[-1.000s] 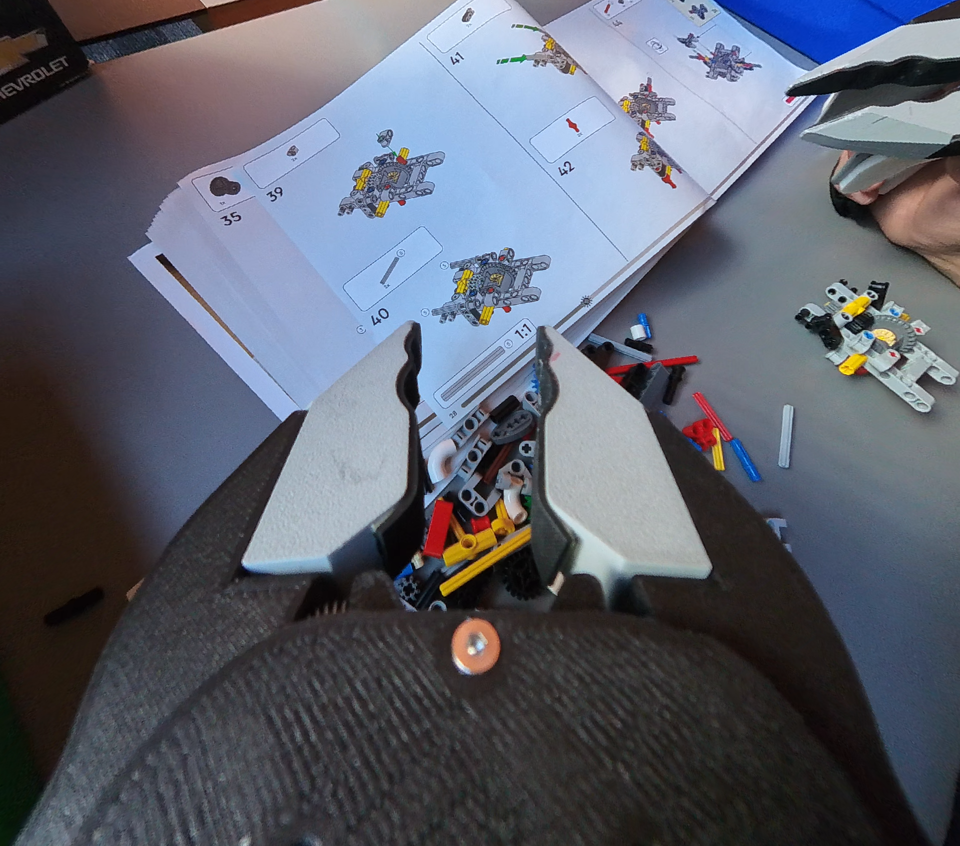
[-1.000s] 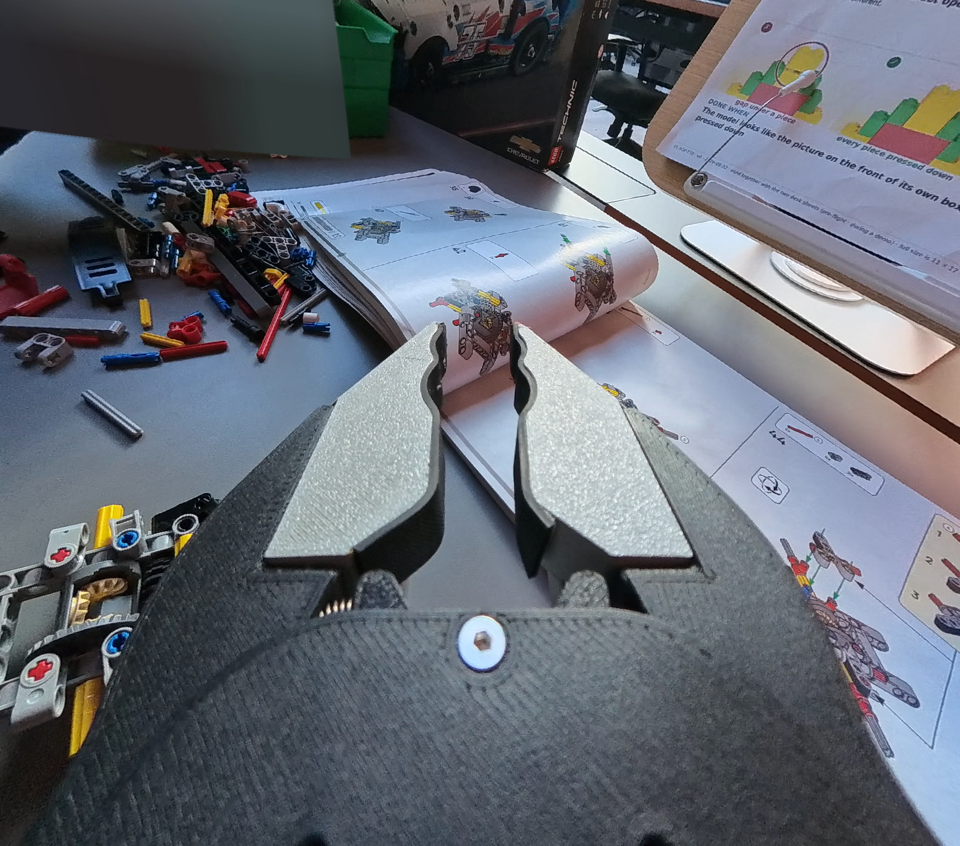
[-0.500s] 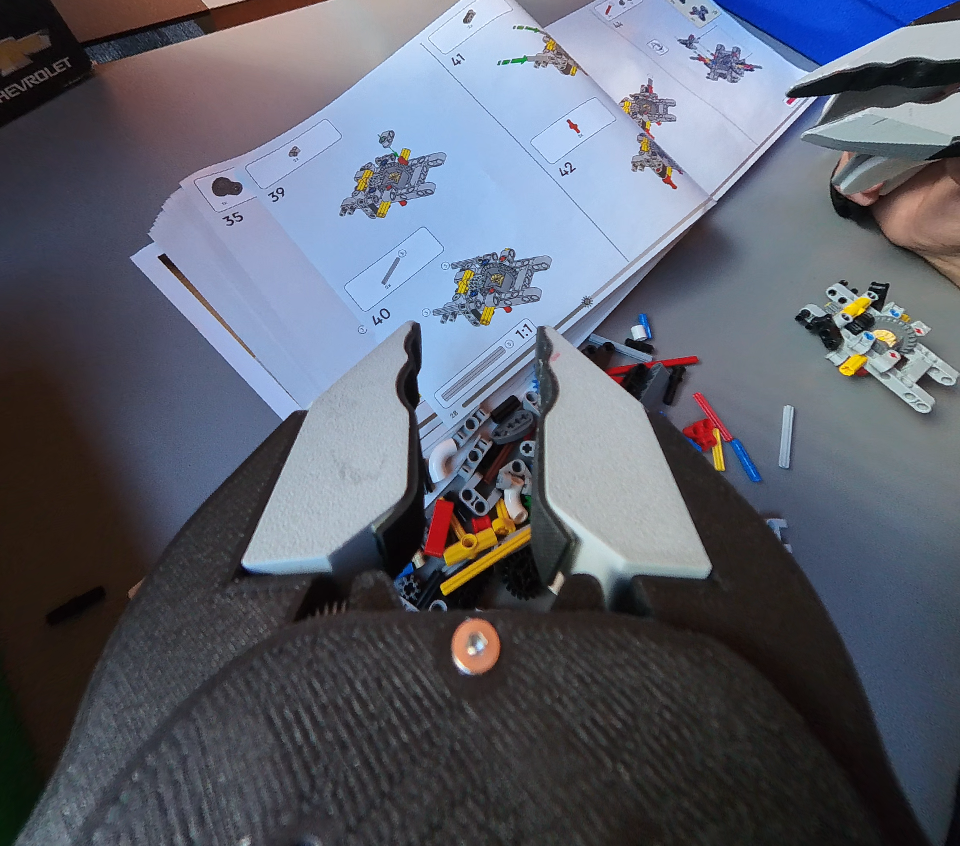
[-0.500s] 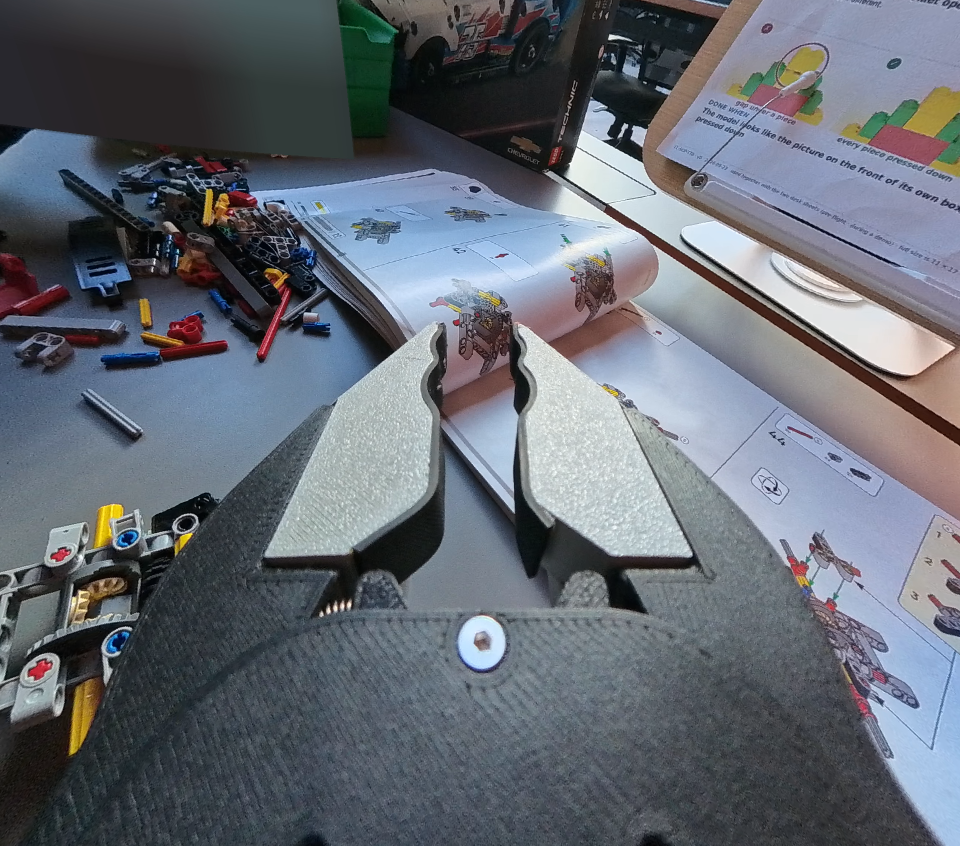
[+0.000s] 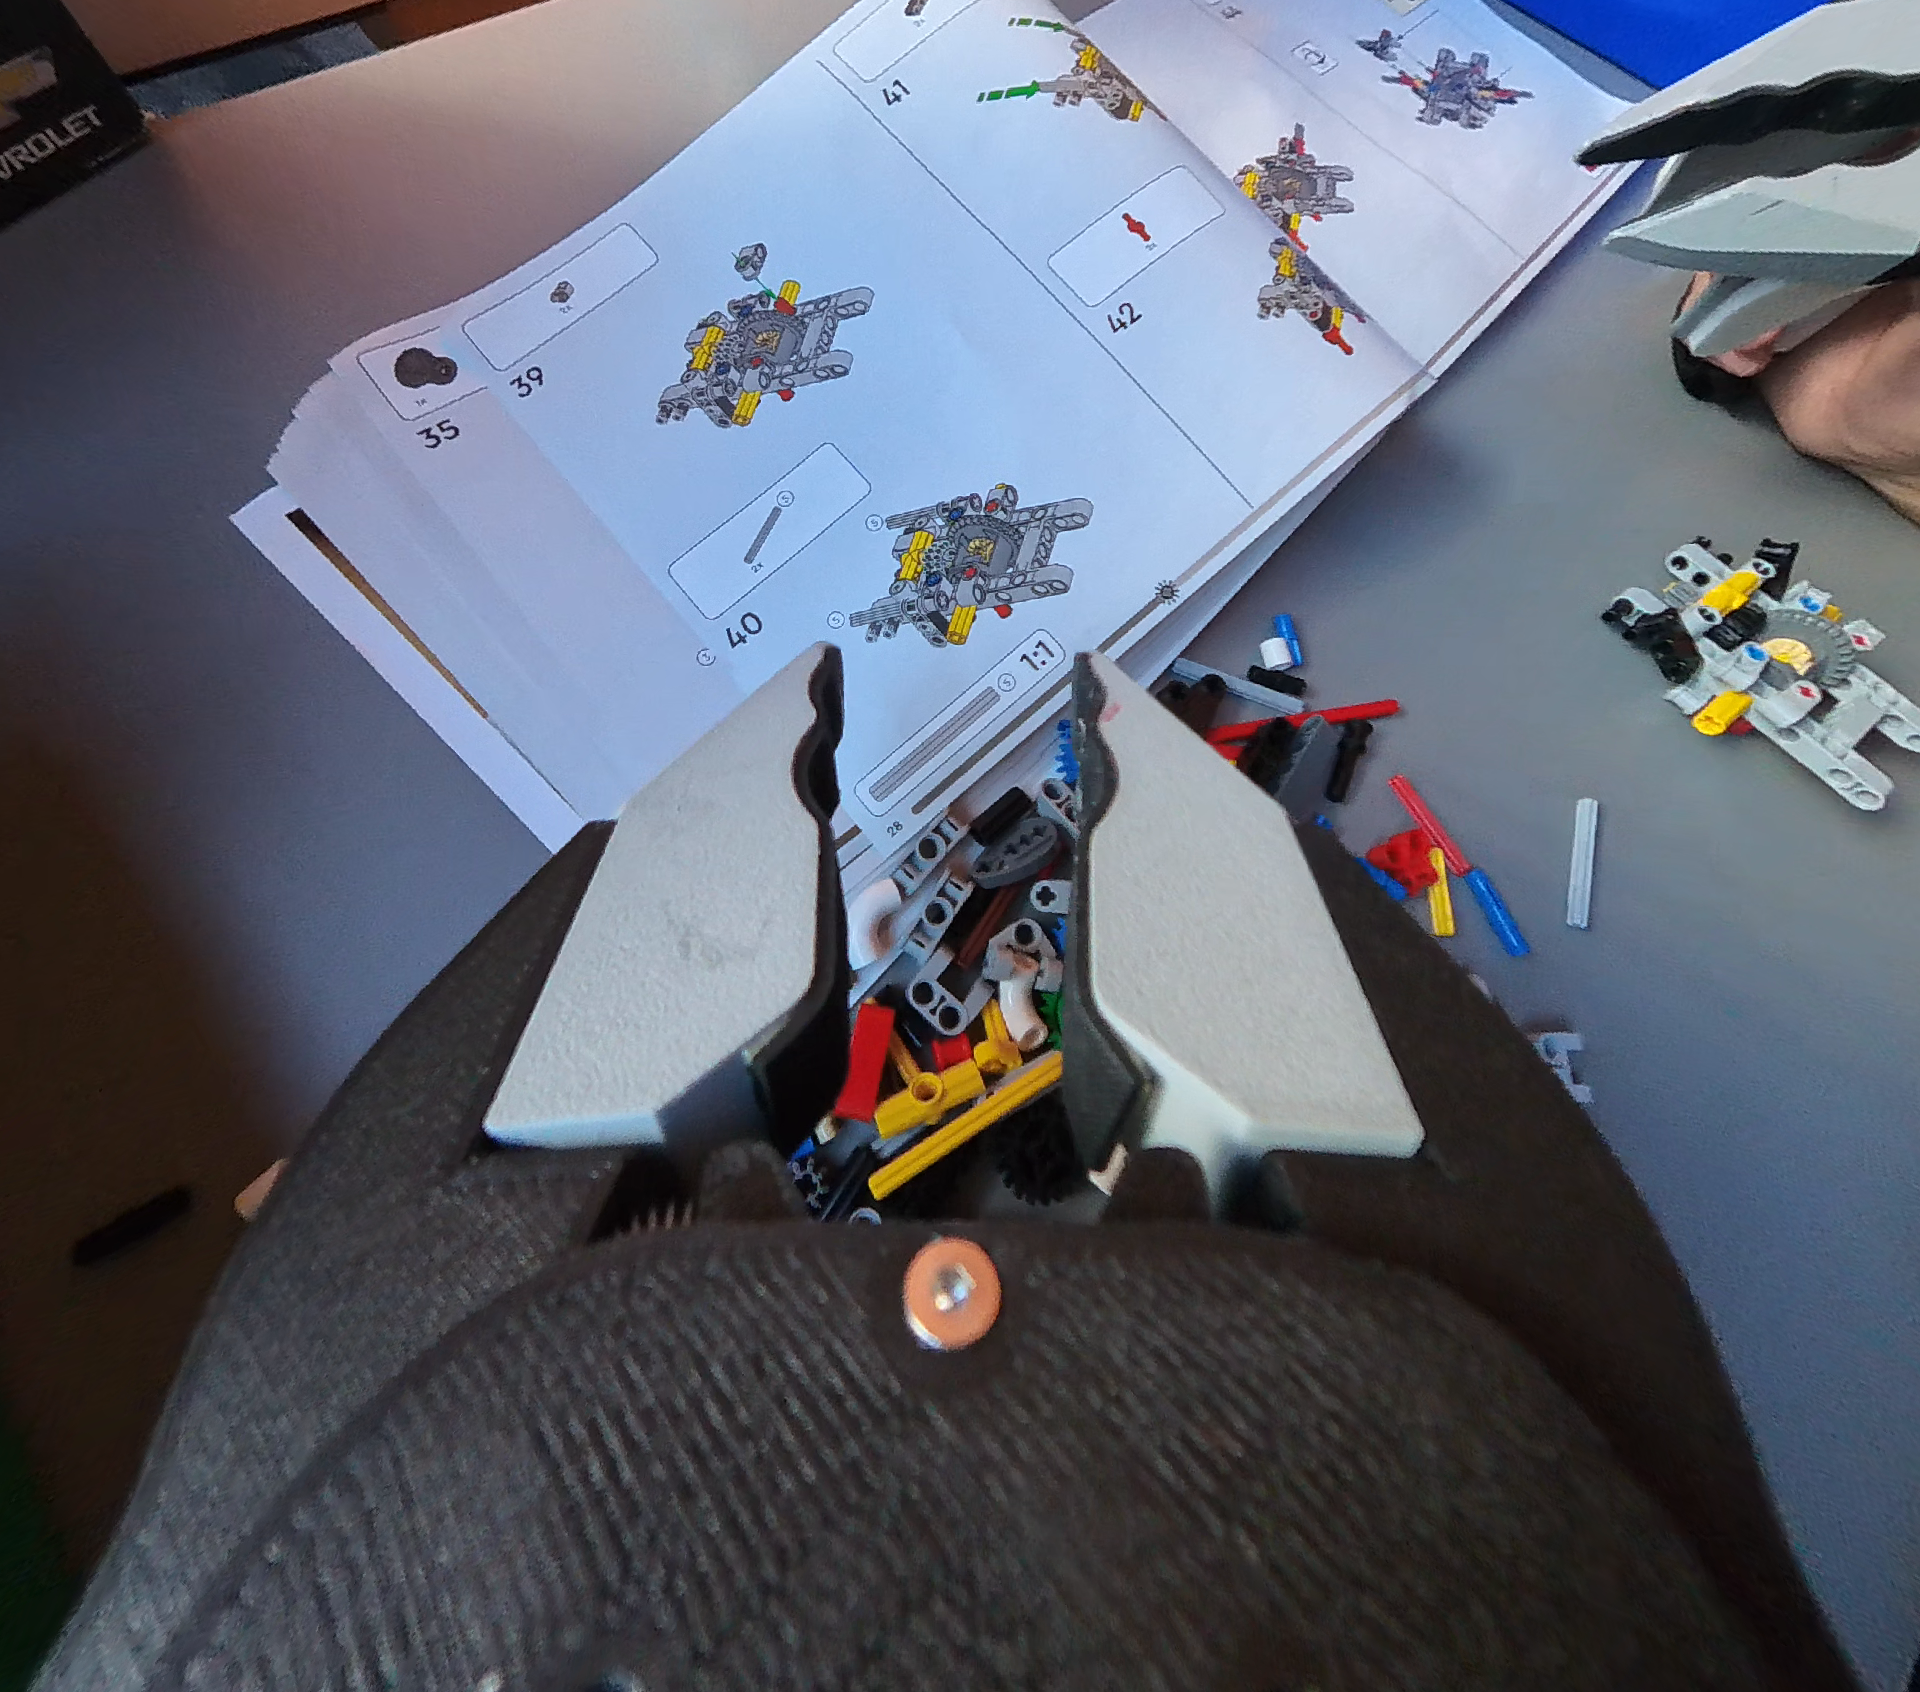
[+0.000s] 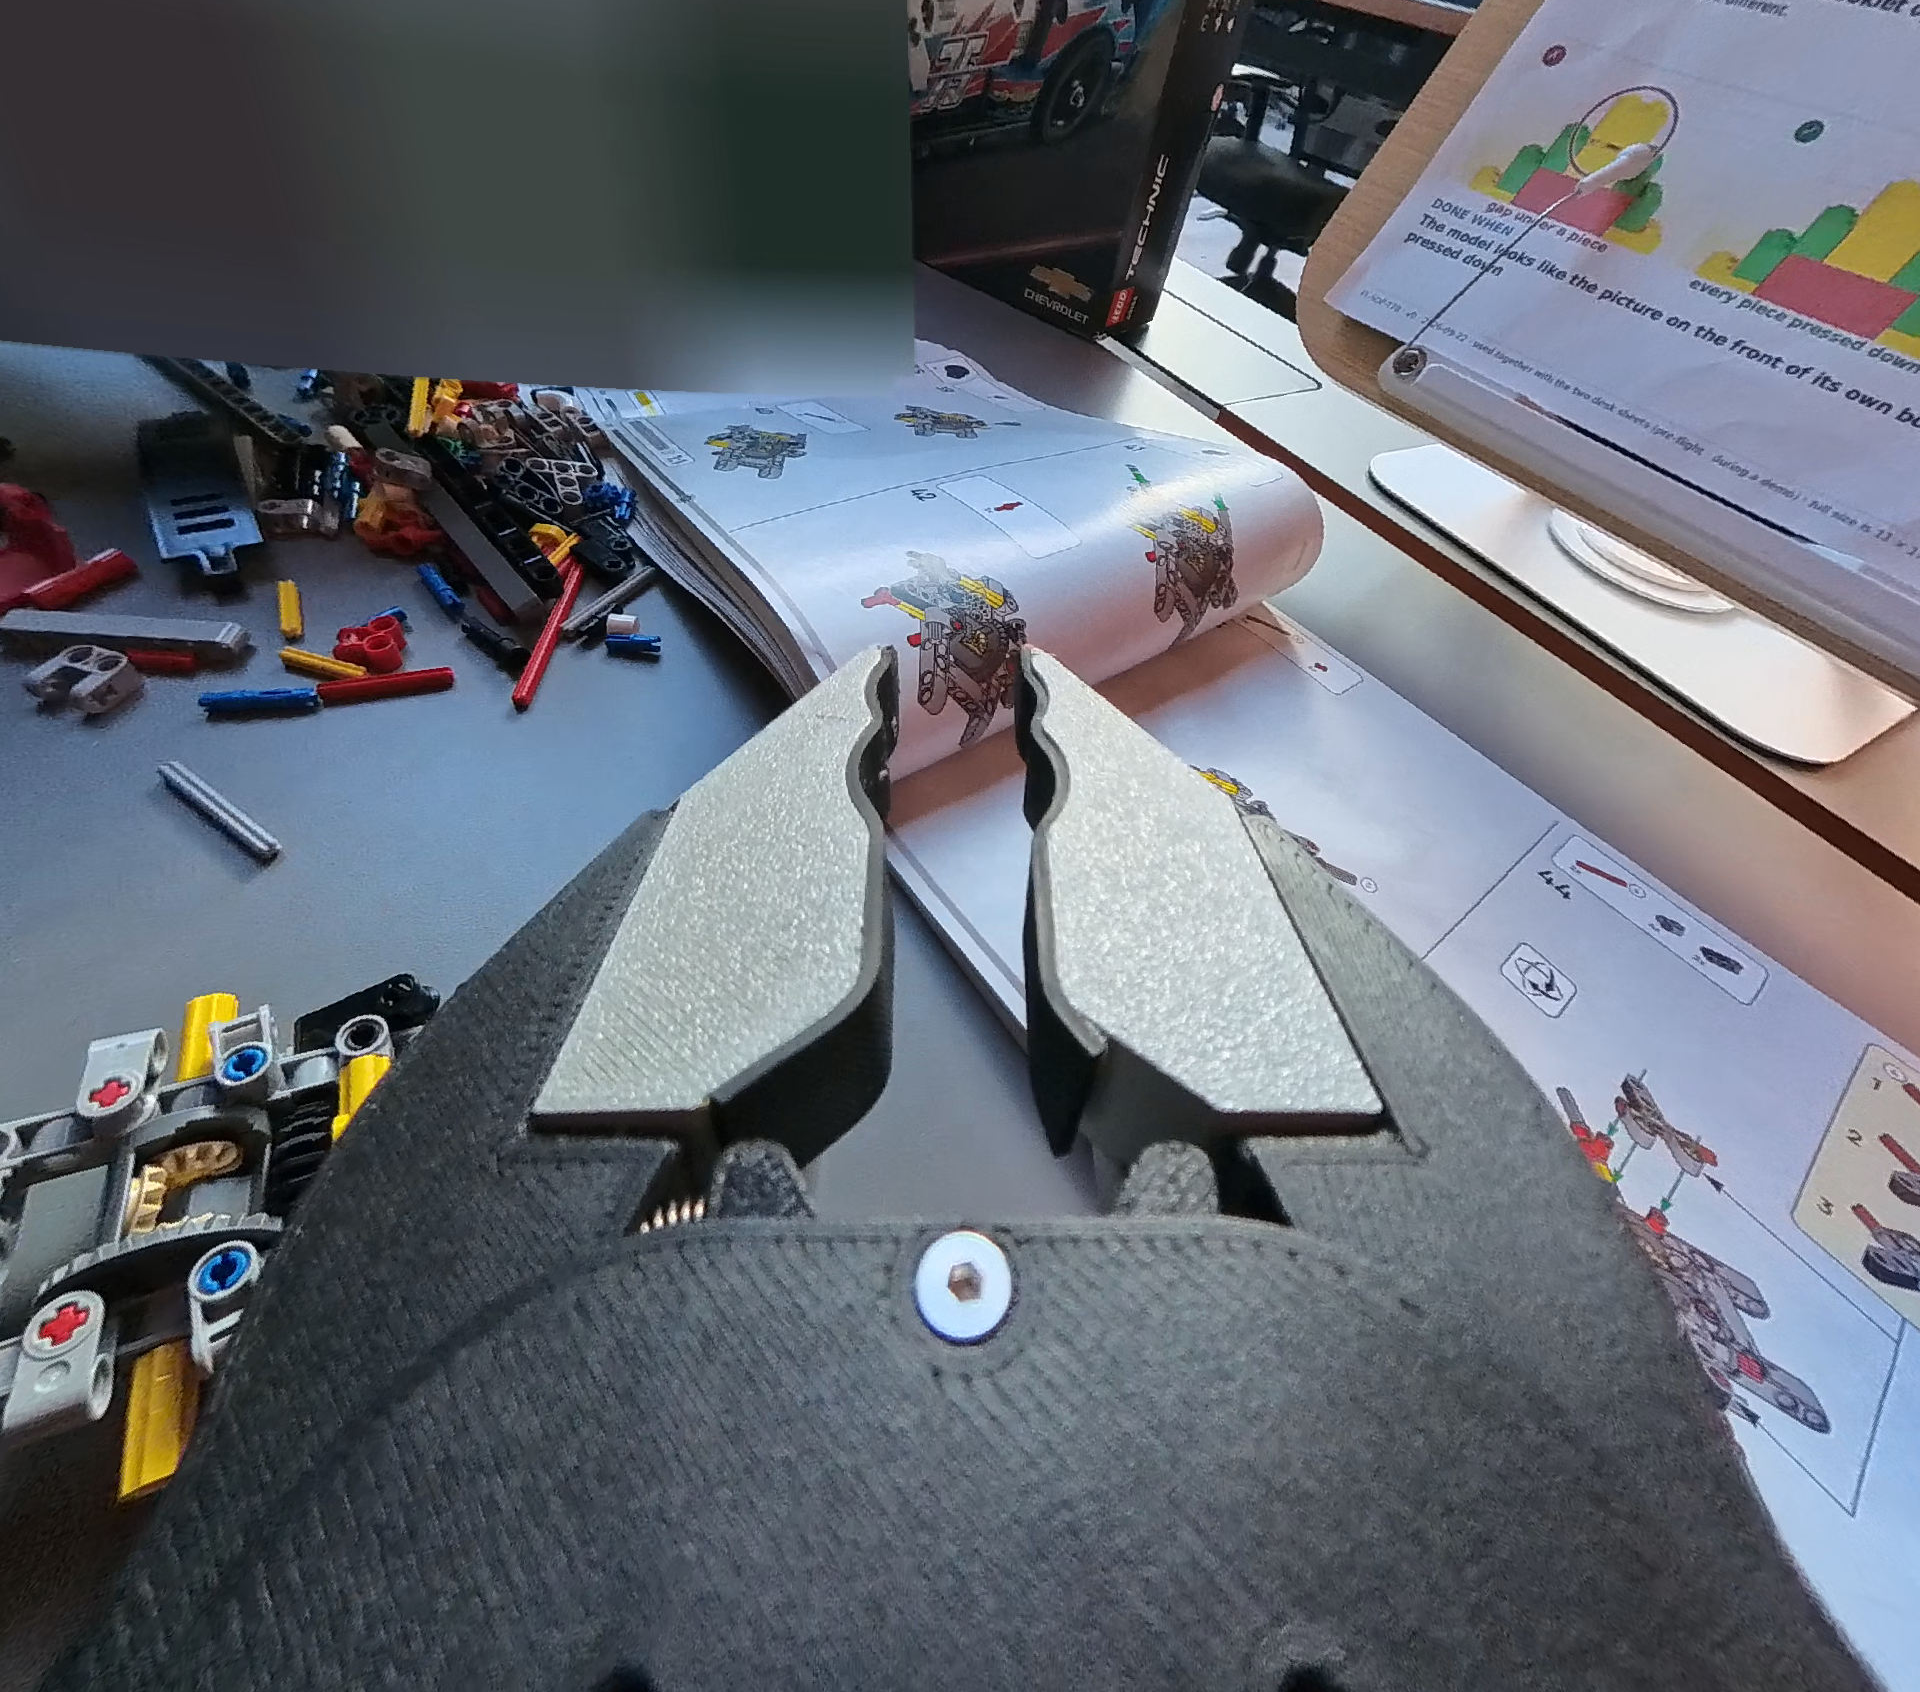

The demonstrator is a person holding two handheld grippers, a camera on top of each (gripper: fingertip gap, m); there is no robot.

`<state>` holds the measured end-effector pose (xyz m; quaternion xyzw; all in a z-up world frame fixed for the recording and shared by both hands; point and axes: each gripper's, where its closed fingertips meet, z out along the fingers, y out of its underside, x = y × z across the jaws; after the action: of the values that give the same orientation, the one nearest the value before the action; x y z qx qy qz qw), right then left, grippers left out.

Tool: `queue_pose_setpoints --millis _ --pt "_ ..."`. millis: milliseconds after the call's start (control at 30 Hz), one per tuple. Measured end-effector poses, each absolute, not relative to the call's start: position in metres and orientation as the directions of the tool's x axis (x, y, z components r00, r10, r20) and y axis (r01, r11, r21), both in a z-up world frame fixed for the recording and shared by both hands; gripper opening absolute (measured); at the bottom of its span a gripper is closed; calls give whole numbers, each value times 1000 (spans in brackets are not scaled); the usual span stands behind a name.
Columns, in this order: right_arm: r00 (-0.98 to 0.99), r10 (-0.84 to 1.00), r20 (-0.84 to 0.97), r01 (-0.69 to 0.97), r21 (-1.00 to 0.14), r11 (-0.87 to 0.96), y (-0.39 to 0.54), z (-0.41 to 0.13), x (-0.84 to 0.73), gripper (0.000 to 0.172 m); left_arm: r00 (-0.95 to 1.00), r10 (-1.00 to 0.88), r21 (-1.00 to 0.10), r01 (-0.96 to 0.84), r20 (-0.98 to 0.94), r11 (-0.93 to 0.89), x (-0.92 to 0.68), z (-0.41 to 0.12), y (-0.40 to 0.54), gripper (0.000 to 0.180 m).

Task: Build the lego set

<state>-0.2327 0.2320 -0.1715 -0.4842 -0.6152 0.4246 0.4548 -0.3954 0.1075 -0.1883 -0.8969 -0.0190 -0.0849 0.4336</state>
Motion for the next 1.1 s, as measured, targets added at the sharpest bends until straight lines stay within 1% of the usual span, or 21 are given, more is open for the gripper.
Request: queue_pose_setpoints --millis 367,533,667,833,967,1100 --pt "-126 983 130 207 -966 154 233 -171 -233 18 985 -43 -774 104 167 -624 -394 -188 108 41" --pt "-134 984 118 217 -965 145 234 -173 -233 18 983 -43 -752 107 177 -650 -393 -198 109 41" --pt "-144 985 97 221 -967 128 232 -173 -233 19 987 -43 -763 90 153 -641 -393 -195 109 41" --pt "-132 989 59 255 -963 91 228 -177 -225 26 992 -41 -773 65 117 -630 -393 -191 110 41" --pt "-121 990 68 302 -948 102 216 -184 -210 28 995 -37 -778 52 97 -626 -395 -190 110 40" --pt "-104 991 87 326 -938 116 200 -188 -190 27 995 -30 -778 58 99 -626 -398 -190 110 40"
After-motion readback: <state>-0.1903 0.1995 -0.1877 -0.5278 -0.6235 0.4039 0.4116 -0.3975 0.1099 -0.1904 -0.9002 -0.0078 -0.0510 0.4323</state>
